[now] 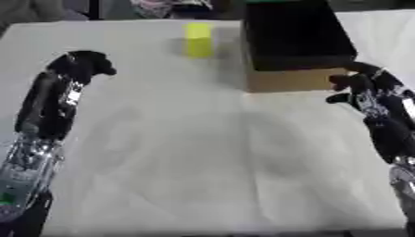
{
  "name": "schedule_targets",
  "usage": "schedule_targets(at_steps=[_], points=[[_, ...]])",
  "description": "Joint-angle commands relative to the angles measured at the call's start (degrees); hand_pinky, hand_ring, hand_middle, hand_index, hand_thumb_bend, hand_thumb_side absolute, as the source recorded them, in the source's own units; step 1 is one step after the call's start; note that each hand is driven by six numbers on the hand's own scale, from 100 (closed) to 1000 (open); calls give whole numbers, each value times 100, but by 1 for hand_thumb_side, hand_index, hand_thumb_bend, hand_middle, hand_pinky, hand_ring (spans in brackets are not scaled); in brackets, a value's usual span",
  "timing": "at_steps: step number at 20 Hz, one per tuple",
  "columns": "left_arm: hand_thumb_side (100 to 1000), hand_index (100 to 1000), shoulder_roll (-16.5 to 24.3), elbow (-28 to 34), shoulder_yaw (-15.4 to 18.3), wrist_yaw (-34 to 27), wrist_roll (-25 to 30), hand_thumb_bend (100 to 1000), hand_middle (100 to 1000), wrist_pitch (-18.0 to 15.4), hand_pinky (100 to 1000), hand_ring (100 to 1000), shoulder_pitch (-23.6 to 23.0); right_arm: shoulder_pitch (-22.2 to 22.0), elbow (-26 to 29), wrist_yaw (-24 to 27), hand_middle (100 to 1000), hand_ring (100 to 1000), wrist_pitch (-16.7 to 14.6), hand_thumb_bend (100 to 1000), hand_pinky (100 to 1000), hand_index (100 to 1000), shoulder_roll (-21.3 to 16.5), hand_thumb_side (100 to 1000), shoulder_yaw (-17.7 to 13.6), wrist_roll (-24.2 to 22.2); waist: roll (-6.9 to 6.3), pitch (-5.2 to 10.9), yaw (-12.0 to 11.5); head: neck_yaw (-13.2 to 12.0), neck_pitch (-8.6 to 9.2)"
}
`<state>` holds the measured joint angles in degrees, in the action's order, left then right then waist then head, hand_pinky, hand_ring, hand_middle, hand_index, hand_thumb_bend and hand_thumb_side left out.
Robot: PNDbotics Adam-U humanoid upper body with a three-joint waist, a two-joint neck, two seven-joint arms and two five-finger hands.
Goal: Pick up objects on the table and place them in the box.
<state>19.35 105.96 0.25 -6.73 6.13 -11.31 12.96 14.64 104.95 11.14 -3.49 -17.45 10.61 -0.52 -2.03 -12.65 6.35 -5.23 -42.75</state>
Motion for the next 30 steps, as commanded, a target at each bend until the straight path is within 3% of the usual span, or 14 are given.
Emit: schedule_targets(at_steps=[1, 7, 10, 12, 18, 21, 25, 30], points=[[607, 719, 314, 154, 59, 8, -56, 313, 601, -15, 796, 651, 224, 42, 96, -20, 545, 818, -7, 100, 631, 812, -40, 478, -27, -23, -2, 115, 14, -4, 43], [411, 724, 845, 271, 130, 67, -338, 432, 607, 14, 784, 660, 876, 15, 80, -16, 545, 818, -1, 100, 631, 812, -44, 476, -2, -48, -15, 164, 85, 10, 83], [251, 734, 1126, 234, 202, 106, -646, 563, 615, 67, 772, 660, 1371, 5, 74, -8, 544, 818, 4, 100, 631, 812, -43, 476, 19, -66, -21, 195, 138, 21, 118], [194, 746, 1291, 118, 258, 162, -939, 647, 627, 91, 767, 666, 1774, 4, 70, -2, 544, 818, 9, 100, 631, 812, -46, 476, 41, -87, -28, 217, 188, 18, 141], [163, 758, 1549, -742, 487, 645, -2335, 841, 644, -58, 751, 675, 3181, 23, 51, 30, 544, 818, 34, 100, 631, 812, -57, 475, 148, -186, -81, 294, 489, -62, 213], [183, 757, 1638, -1384, 599, 791, -2869, 853, 646, -152, 748, 677, 3800, 54, 51, 51, 544, 818, 51, 100, 631, 812, -76, 476, 220, -254, -129, 322, 701, -135, 269], [268, 753, 1738, -2653, 726, 943, -3308, 724, 646, 58, 762, 680, 4475, 78, 44, 64, 544, 818, 75, 100, 631, 812, -104, 479, 314, -349, -201, 346, 937, -219, 342], [337, 747, 1981, -4207, 691, 790, -3591, 595, 642, 267, 773, 680, 4932, 100, 24, 64, 544, 818, 92, 100, 630, 812, -122, 479, 383, -417, -270, 376, 1135, -310, 391]])
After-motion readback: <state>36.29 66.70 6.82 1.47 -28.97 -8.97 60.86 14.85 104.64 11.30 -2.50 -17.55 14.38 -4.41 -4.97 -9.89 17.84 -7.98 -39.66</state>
